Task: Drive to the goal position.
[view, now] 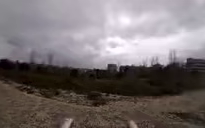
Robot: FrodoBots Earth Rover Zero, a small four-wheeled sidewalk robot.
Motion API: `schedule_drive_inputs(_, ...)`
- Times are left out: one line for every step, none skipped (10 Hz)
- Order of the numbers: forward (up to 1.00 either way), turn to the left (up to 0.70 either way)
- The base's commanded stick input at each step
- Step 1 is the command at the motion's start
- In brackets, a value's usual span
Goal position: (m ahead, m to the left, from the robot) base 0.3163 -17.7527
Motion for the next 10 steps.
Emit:
schedule_drive_inputs(0.00,-0.70)
schedule_drive_inputs(0.00,-0.70)
schedule_drive_inputs(0.00,-0.70)
schedule_drive_inputs(0.00,-0.70)
schedule_drive_inputs(0.00,-0.70)
schedule_drive_inputs(0.00,-0.70)
schedule_drive_inputs(0.00,-0.70)
schedule_drive_inputs(0.00,-0.70)
schedule_drive_inputs(0.00,-0.70)
schedule_drive_inputs(0.00,-0.70)
